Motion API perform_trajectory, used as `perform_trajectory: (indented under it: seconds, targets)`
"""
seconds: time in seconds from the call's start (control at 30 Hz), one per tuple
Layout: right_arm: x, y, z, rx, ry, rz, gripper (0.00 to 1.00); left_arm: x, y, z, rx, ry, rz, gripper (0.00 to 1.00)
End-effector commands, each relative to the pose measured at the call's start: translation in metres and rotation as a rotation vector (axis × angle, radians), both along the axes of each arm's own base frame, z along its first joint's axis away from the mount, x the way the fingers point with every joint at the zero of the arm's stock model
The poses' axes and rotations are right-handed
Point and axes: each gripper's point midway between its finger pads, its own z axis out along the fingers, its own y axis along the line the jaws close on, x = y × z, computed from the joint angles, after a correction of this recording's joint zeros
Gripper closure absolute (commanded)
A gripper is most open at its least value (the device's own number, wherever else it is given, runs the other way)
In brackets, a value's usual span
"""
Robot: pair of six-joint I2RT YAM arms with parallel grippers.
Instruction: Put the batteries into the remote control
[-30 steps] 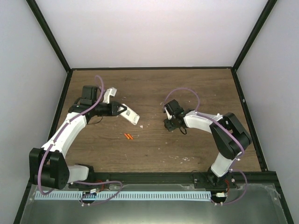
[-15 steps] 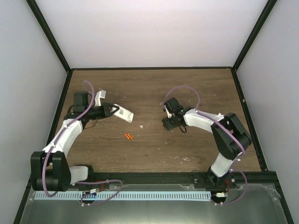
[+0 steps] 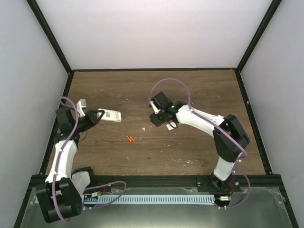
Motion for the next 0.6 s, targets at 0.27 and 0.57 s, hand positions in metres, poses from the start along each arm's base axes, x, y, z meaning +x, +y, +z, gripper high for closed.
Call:
perform_trajectory:
  seconds: [0.27, 0.57]
  targets:
    - [-0.044, 0.115, -0.013, 0.062, 0.155, 0.259, 0.61, -0.019, 0.021, 0.000, -0.084, -0.026, 0.159, 1.00]
    - [-0.053, 0.157, -0.011, 0.091, 0.159, 0.346, 0.66, -0.032, 0.020, -0.017, -0.100, 0.020, 0.186, 1.00]
